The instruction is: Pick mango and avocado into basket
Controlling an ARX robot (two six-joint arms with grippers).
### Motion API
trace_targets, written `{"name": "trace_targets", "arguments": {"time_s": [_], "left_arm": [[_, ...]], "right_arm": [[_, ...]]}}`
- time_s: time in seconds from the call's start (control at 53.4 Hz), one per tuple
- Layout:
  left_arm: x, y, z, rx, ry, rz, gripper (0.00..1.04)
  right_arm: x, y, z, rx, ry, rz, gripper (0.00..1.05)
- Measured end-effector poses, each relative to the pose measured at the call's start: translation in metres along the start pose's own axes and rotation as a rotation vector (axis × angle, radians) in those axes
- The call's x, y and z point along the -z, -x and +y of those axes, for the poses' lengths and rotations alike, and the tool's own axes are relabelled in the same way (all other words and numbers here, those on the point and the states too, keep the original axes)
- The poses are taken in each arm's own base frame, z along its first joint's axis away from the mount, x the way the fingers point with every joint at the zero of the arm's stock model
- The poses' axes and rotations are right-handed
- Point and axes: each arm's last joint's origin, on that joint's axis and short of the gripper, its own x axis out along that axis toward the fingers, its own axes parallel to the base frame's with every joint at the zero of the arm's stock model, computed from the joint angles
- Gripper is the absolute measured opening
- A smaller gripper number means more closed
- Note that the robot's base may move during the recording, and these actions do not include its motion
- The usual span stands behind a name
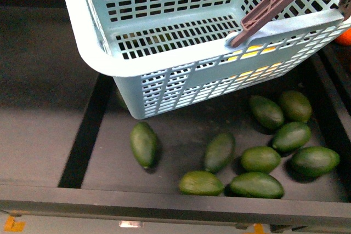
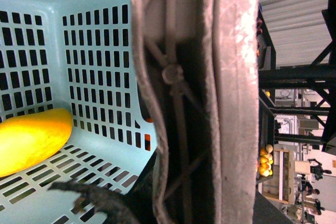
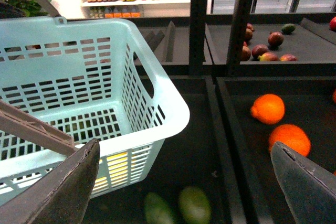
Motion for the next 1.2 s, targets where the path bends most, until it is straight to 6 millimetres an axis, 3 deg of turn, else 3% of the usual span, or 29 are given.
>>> {"name": "trace_targets", "arguments": {"time_s": [0.786, 0.842, 0.898, 1.198], "left_arm": [[-0.005, 0.001, 0.003, -0.01, -0.005, -0.02, 0.15], [-0.003, 0.0, 0.001, -0.004, -0.007, -0.008, 0.15], [0.0, 0.0, 0.0, 0.002, -0.002, 0.003, 0.15], [0.003, 0.0, -0.002, 0.006, 0.002, 0.011, 0.15]], "right_arm": [[0.0, -0.001, 0.0, 0.049, -0.007, 0.03, 0.96], [0.0, -0.008, -0.006, 0.21, 0.008, 0.173, 0.96], [0.002, -0.016, -0.014, 0.266, 0.013, 0.249, 0.96], [0.027, -0.045, -0.069, 0.237, 0.027, 0.38, 0.96]]}}
